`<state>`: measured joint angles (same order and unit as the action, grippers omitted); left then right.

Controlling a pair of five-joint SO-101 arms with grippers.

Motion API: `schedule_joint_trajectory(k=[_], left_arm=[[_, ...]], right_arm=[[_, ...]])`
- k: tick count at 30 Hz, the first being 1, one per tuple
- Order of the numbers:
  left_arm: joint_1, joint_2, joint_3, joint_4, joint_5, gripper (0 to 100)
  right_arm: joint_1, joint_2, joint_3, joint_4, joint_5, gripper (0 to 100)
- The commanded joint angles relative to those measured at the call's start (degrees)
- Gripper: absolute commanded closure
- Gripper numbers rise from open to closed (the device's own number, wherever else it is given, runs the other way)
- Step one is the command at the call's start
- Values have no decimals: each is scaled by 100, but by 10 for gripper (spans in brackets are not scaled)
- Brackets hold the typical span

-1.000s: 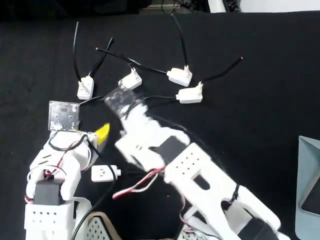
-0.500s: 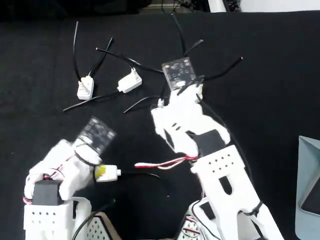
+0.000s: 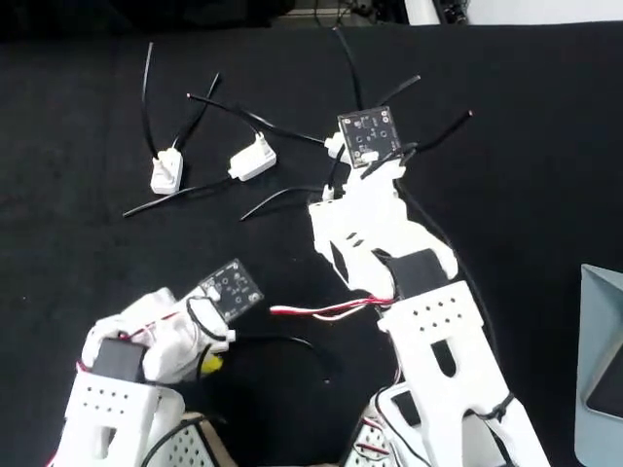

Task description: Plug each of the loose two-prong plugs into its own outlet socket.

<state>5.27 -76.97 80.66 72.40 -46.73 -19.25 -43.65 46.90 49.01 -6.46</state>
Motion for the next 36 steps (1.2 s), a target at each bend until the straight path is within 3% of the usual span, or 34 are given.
schedule_joint_trajectory(k=[1, 8, 18, 24, 30, 36], left_arm=[[-92, 677, -92, -774, -70, 681], [-699, 2347, -734, -2013, -70, 682], [-1051, 5037, -2862, -2092, 484, 683], [-998, 4923, -3319, -1600, 659, 679], [-426, 4123, -3424, -633, -44, 682], [268, 4167, -2967, -1125, -44, 682]], right_arm=[[62, -154, -66, -97, -62, 987], [62, -154, -66, -79, -62, 987], [62, -154, 48, -114, -62, 987], [62, -154, 57, -114, -53, 987], [62, -154, 57, -114, -35, 987], [62, -154, 57, -114, -35, 987]])
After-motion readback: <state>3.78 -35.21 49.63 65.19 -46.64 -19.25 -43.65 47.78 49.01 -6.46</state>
